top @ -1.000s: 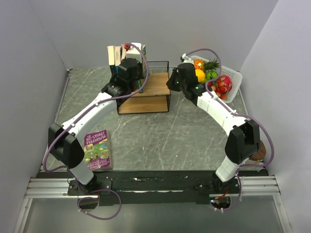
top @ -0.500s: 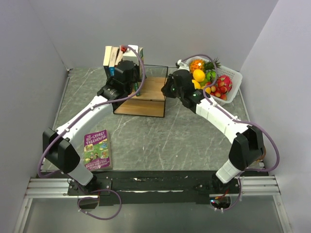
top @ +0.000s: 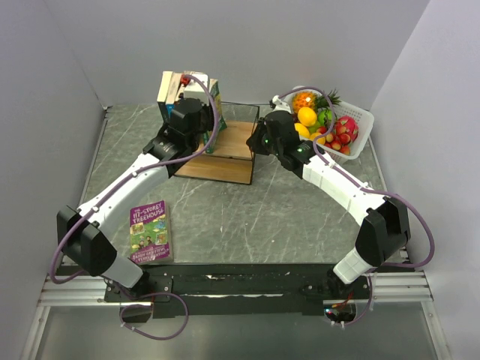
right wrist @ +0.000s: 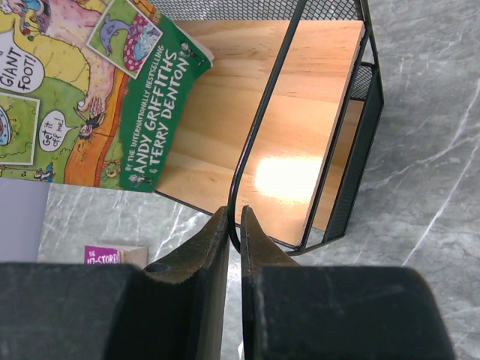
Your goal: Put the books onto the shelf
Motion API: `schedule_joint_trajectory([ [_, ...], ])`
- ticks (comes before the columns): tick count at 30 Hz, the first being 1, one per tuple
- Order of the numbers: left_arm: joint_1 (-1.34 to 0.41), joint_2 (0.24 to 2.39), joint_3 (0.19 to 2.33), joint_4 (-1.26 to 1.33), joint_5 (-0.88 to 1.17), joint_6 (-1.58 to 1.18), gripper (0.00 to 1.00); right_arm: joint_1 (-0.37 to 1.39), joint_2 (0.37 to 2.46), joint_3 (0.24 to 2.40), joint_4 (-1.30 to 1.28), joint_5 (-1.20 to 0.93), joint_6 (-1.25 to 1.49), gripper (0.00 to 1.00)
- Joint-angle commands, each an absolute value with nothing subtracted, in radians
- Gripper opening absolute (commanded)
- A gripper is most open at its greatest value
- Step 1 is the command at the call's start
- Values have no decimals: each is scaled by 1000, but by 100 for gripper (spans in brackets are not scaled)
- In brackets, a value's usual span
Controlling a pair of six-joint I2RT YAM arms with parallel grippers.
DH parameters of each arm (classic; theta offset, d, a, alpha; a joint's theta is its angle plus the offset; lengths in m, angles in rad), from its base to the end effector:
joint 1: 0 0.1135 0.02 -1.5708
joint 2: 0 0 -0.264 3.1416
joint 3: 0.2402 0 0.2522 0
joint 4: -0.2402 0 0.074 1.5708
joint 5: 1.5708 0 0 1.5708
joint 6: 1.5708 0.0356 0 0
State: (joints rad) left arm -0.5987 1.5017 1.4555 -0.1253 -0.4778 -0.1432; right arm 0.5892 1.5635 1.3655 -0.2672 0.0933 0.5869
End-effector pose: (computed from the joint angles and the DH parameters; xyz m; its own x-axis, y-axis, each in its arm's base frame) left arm 0.3011 -0.1856 0.4075 -0.1575 -0.0459 -0.9864 0.1048 0.9925 -0.0629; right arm 0.3077 0.2017 0.3390 -0.5786 0.2765 -0.7673 -0.1965 0.8658 0.4601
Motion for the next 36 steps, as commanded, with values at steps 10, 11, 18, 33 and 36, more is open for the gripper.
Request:
schedule_joint_trajectory([
  [10,-588,1416,1457,-113,-532,-146,69,584,1526,1358,-308,92,626,0],
  [11,-588,1410,1465,-115,-531,-146,70,586,1528,1358,-310,91,626,0],
  [18,-591,1347,1491,-129,-427,-201,72,583,1529,1359,-314,89,629,0],
  [33,-667,1269,1413,-52,-83,-365,3,578,1539,1367,-319,77,637,0],
  [36,-681,1305,1401,-60,-66,-393,1,577,1534,1364,-316,71,641,0],
])
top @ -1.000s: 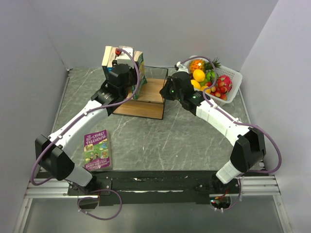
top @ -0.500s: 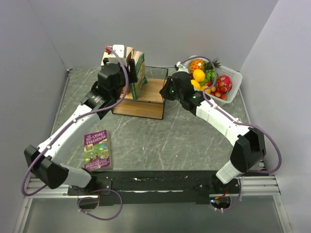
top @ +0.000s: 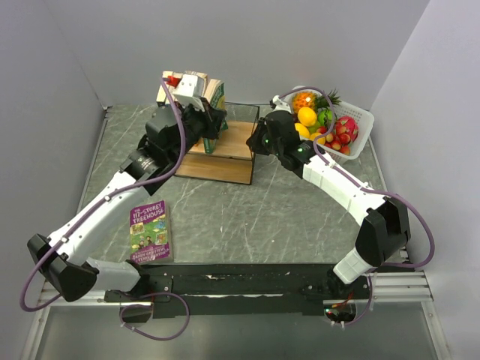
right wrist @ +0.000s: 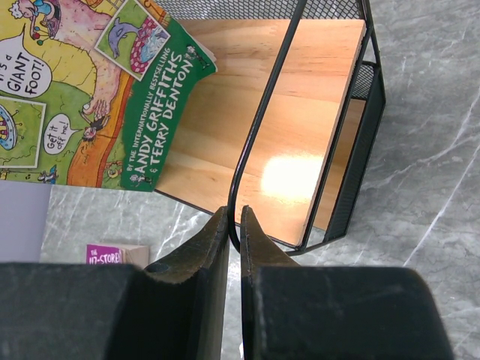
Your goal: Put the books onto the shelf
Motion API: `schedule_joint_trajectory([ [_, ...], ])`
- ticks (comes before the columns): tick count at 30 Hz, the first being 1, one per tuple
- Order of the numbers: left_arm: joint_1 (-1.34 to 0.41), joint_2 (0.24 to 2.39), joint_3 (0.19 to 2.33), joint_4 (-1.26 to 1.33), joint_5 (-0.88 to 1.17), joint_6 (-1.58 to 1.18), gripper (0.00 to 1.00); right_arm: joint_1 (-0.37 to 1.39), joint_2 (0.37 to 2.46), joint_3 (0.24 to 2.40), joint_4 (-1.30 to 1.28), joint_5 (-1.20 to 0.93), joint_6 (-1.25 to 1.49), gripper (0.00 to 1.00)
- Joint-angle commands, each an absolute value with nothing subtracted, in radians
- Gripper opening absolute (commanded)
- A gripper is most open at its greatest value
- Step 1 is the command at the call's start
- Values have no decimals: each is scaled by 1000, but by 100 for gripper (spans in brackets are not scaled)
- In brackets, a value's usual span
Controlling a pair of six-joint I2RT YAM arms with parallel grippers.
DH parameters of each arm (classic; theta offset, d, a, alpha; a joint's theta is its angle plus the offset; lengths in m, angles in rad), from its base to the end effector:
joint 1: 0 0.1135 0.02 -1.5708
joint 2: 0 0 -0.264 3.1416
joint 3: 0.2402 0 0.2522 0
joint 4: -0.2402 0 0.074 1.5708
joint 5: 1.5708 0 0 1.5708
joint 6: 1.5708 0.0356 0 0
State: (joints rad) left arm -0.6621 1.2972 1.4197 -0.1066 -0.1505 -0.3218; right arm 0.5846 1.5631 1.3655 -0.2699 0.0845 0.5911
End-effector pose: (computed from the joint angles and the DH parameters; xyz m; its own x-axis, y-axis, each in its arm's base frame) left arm 0.2349 -0.1763 0.4589 -0.1429 -0.2850 -0.9478 0.4684 0.8241 -0.3185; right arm 0.3083 0.2004 0.3389 -0.5835 0.2797 -0.7624 -0.1950 0.8631 0.4659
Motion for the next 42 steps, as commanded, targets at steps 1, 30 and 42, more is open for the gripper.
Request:
schedule_joint_trajectory([
  [1,-684,1327,1394,-61,-64,-396,1,575,1535,1361,-316,69,641,0],
  [30,-629,1784,1534,-179,-345,-580,1,558,1526,1267,-275,8,655,0],
  [42,-580,1838,1594,-227,-350,-565,1,554,1529,1249,-259,5,661,0],
])
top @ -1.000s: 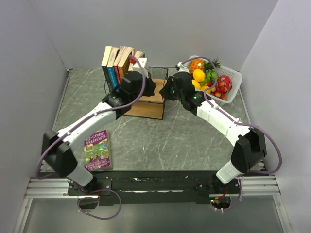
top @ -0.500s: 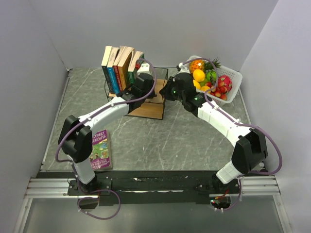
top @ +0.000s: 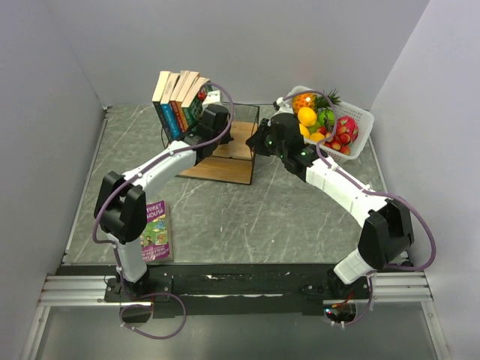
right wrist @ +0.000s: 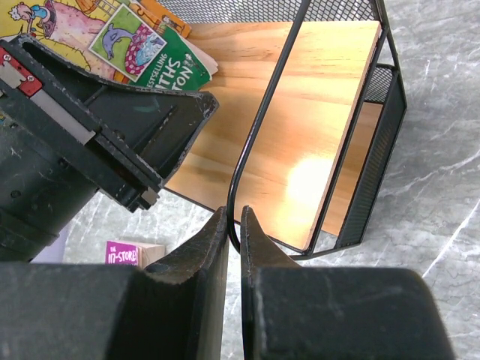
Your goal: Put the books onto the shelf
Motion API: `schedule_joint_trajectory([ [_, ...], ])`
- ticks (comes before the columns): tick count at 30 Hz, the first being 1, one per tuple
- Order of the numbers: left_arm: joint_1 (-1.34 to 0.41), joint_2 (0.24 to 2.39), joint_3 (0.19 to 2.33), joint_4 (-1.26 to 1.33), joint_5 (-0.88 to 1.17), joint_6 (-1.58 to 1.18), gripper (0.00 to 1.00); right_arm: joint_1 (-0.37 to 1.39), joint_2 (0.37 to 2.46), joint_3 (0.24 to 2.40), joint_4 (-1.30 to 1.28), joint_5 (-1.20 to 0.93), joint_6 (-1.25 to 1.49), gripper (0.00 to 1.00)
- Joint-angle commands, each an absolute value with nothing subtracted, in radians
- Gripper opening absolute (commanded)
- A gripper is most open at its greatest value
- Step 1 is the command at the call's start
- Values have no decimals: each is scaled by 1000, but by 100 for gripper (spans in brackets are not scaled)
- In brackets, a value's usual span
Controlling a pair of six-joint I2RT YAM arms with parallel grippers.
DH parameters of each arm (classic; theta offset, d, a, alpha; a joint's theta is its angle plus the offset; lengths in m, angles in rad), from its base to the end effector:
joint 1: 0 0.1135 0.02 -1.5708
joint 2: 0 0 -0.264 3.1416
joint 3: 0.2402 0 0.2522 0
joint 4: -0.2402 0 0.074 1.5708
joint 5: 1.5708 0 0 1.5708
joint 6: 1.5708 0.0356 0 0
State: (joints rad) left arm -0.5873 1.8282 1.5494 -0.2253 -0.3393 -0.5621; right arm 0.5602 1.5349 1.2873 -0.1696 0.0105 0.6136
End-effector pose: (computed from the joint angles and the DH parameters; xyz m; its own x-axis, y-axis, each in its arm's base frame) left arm 0.3674 -0.2303 0.3071 -0.4894 -0.2780 -0.8266 0.0226 0.9435 -0.3306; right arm 0.3076 0.1925 0.3311 -0.5819 0.3147 -0.7499 -0.2301 0.8207 0.5229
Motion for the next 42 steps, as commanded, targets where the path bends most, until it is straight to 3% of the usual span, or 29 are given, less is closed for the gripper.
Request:
schedule_joint_trajectory([
  [1,-580,1842,1597,-232,-347,-566,1,555,1529,1247,-259,5,663,0],
  [15,-589,1922,1693,-285,-426,-532,1,554,1531,1227,-249,5,666,0],
  [31,-657,1979,1738,-278,-704,-419,1,549,1532,1218,-238,-21,669,0],
  [42,-660,1996,1761,-281,-724,-402,1,549,1531,1215,-236,-25,670,0],
])
